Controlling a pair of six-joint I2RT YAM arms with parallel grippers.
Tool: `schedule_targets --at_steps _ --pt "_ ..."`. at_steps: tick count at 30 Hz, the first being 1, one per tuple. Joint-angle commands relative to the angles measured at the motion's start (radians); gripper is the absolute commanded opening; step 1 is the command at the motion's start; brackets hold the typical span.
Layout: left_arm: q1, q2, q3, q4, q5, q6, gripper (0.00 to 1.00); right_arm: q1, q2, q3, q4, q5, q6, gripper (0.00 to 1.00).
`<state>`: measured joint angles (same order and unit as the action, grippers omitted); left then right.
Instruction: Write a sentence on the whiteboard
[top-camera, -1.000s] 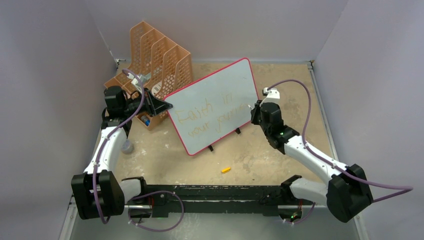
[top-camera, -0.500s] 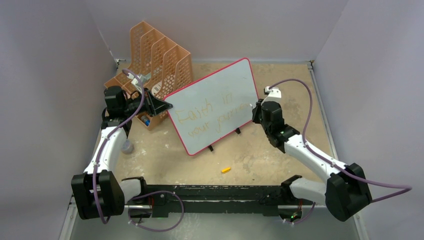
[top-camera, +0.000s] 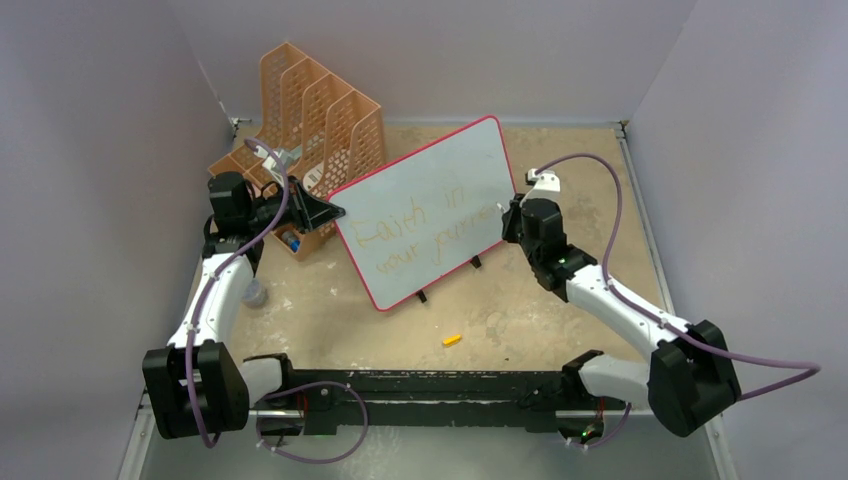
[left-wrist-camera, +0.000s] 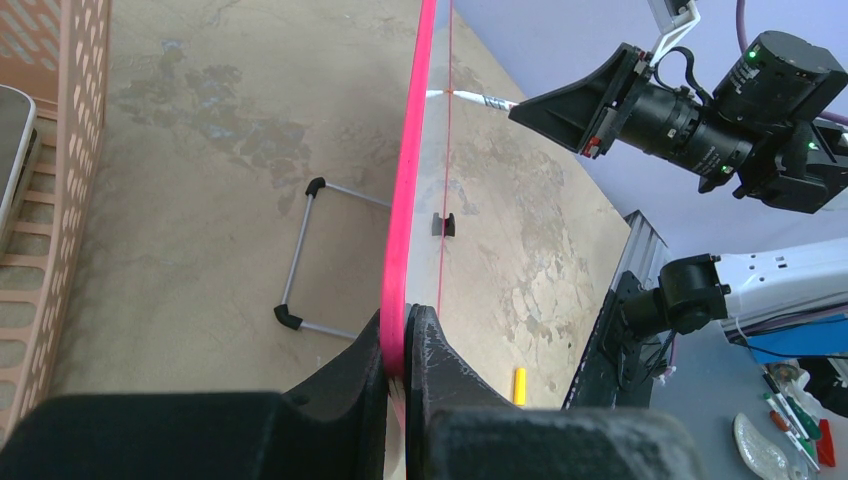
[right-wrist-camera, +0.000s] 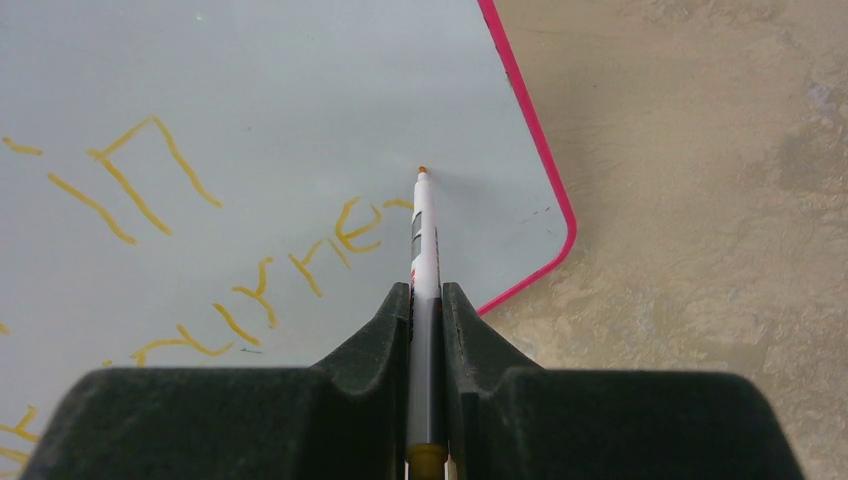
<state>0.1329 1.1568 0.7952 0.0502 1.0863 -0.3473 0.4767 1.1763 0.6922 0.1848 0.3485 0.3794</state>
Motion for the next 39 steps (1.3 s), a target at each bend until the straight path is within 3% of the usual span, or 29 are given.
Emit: schedule_targets --at_steps 1,39 --pt "0.017 -0.019 0.032 0.057 -0.054 0.100 0.00 -0.005 0.011 0.044 0.039 -0.007 -0.014 0.00" --pt "0.017 -0.037 0.030 0.065 -0.050 0.093 0.00 -0.005 0.000 0.030 -0.127 -0.135 0.021 0.00"
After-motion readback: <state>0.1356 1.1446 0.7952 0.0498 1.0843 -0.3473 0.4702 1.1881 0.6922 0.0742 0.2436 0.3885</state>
